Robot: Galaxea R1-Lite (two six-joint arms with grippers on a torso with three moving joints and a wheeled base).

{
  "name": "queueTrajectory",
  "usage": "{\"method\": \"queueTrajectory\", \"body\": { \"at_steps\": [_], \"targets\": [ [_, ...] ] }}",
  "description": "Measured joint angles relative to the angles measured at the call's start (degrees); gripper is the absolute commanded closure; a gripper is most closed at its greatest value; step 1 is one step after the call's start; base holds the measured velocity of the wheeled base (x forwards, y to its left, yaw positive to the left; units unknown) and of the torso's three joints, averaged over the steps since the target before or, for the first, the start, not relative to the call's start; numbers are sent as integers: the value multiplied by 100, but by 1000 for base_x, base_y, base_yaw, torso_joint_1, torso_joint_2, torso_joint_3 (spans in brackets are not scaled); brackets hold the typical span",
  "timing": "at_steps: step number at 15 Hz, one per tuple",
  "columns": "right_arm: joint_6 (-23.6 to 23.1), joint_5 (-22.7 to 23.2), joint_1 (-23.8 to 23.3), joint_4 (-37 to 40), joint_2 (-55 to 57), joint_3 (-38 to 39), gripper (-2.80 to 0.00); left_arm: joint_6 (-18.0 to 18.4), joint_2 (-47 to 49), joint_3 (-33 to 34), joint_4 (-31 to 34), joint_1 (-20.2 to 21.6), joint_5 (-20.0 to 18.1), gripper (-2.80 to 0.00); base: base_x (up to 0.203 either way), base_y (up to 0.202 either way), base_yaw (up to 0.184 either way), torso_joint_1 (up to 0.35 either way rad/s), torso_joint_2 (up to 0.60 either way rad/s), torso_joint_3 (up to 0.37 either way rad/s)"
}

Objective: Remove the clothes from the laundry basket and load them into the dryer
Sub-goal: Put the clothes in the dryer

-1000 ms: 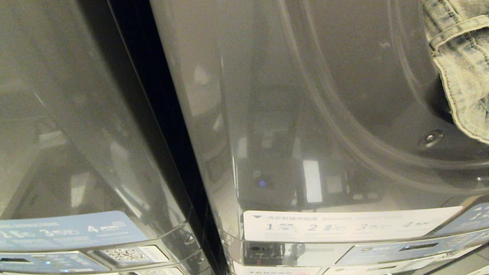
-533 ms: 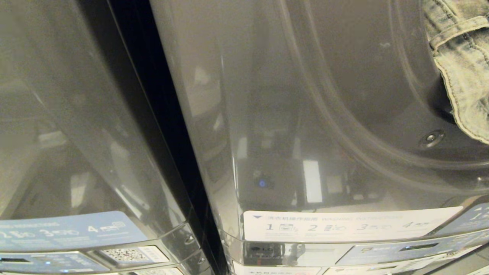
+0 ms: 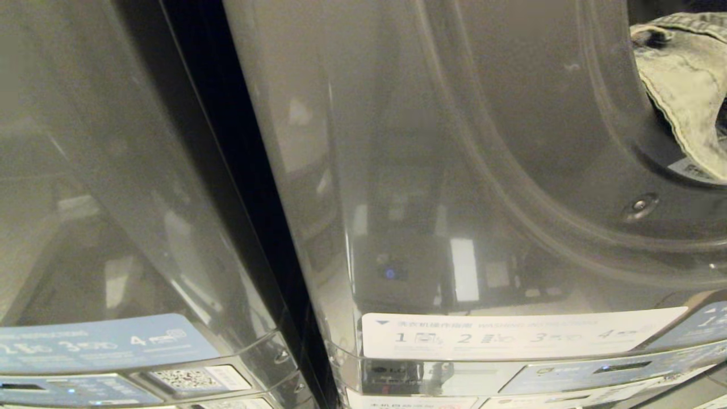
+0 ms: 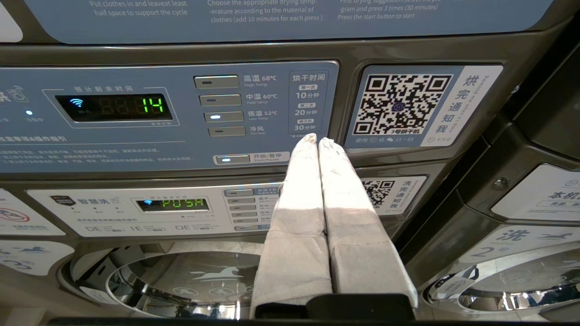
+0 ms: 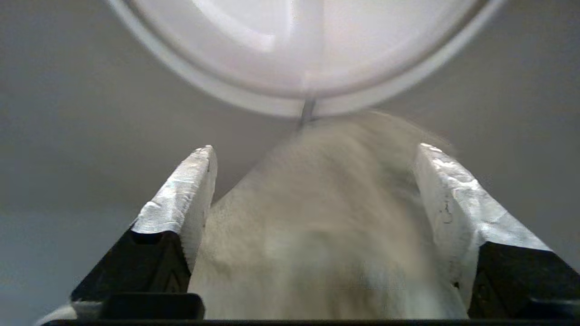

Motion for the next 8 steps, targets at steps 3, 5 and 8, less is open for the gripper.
{"method": "queueTrajectory", "body": {
  "at_steps": [3,5,8],
  "targets": [
    [213,0,-12,642,-238,9,-280,-2,0,0,0,0,0,0,0,0,0,0,0,0],
    [214,1,-12,851,-331,33,-280,-2,0,0,0,0,0,0,0,0,0,0,0,0],
    [196,28,0,194,-339,41,-280,-2,0,0,0,0,0,0,0,0,0,0,0,0]
  ]
}}
